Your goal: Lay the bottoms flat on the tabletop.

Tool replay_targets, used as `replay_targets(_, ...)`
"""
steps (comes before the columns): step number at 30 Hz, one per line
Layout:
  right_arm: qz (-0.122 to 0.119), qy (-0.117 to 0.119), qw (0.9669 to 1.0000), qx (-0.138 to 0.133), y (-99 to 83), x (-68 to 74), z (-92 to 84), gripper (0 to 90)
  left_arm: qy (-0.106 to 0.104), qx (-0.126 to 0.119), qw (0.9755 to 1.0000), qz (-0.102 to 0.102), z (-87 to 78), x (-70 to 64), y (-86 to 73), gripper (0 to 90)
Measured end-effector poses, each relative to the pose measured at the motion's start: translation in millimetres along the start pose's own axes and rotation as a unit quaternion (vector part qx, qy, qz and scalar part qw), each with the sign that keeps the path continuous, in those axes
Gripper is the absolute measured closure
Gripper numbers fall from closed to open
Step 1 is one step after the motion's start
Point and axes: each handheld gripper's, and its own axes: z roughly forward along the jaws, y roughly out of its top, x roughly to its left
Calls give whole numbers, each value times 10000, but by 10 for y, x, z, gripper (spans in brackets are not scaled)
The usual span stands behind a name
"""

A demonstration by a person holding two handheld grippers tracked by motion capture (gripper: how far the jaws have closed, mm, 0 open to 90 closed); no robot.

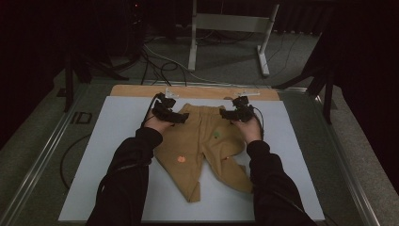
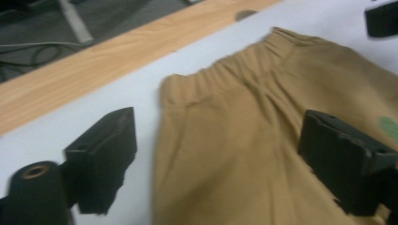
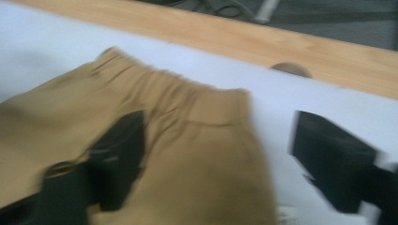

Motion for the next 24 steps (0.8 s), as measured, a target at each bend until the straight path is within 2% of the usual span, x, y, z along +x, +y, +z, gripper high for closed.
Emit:
replay_targets(3,-1,140,9999,-84,-25,25,-39,124,-96,-59,9999,94,-40,-57,-10,81)
replay_targets(4,-1,140,9999,-84,-25,25,-39,124,-96,-59,9999,94,-40,-57,-10,76)
replay_targets(5,-10,172,9998,-106,-35,32,-51,120,-195,-132,9997,76,-58,-79,-14,76)
replay_targets(6,4,326,9994,-123,-51,37,-65,110,-218,-111,9996,102,-71,-89,-13,72)
replay_targets(8,6,323,9992,-238,-69,60,-92,109,-294,-173,9994,76,-99,-109,-24,66)
replay_targets(9,18,449,9986,-262,-78,66,-102,108,-294,-158,9994,72,-105,-116,-30,66)
replay_targets(11,-103,447,9986,-248,-89,91,-120,108,-332,-122,9993,133,-130,-125,-41,60)
replay_targets(13,-172,582,9976,-331,-97,106,-144,108,-346,-222,9991,115,-173,-130,-53,59)
replay_targets(15,-252,564,9974,-364,-105,128,-177,109,-410,-318,9986,56,-220,-126,-68,60)
replay_targets(17,-249,634,9970,-371,-108,143,-197,109,-440,-353,9984,93,-270,-129,-89,60)
replay_targets(18,-345,648,9965,-403,-115,171,-238,111,-475,-402,9980,82,-294,-132,-104,61)
replay_targets(20,-345,756,9953,-504,-134,207,-282,112,-521,-453,9976,104,-348,-142,-133,61)
replay_targets(21,-443,757,9952,-442,-140,227,-305,112,-544,-479,9973,127,-380,-147,-149,61)
replay_targets(24,-535,865,9933,-554,-190,292,-391,114,-610,-704,9955,147,-508,-164,-214,61)
